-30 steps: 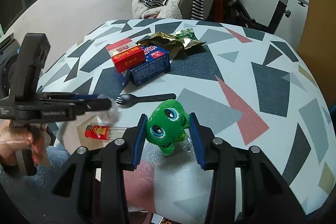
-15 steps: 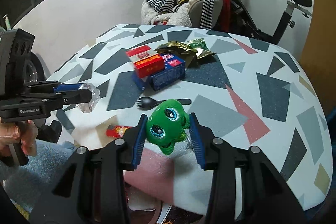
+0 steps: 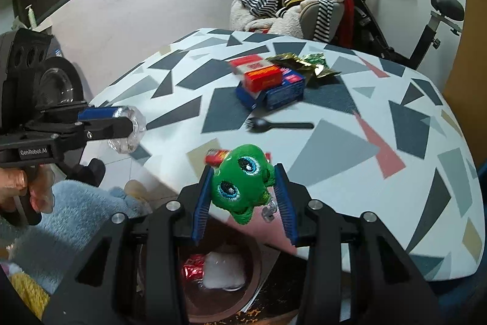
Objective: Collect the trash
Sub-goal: 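Carry the green toy and plastic wrapper over the brown bin and open both tools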
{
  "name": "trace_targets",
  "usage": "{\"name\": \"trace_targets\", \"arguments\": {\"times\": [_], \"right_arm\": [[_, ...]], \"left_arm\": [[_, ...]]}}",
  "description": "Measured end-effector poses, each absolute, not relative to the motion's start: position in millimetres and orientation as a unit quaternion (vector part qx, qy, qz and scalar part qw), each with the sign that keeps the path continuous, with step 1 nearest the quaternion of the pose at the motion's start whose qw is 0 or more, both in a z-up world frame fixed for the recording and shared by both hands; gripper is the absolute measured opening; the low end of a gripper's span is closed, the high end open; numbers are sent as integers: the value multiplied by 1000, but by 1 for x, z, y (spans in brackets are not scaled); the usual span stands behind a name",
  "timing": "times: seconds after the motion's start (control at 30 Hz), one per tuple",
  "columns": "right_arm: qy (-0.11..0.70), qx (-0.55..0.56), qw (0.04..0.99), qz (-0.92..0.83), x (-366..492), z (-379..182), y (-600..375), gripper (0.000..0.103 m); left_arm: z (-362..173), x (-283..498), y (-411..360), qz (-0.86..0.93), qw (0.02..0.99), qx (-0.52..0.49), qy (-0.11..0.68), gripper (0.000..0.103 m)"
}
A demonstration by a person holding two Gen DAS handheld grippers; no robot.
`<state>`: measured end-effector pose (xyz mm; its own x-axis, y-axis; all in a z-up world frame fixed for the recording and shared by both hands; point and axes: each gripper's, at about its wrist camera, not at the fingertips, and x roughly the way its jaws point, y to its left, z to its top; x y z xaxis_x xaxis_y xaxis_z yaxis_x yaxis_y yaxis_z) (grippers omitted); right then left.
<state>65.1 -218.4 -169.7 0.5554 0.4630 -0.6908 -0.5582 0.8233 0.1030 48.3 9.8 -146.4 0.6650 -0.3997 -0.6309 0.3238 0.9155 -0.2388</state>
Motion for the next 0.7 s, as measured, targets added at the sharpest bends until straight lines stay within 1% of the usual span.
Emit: {"name": "trace_targets", "arguments": {"times": [0.2,0.37,0.7], "right_arm": [[390,-63,864,312,41,-189,-212,42],[427,-68,838,333,27,-221,-197,42],[500,-83,798,327,21,-278,-172,42]], "left_arm": [[-153,14,20,-197,912,-54,356,32],[-167,-3,27,-191,909,-61,364,32],[-186,-8,27,-192,905,-63,375,32]]}}
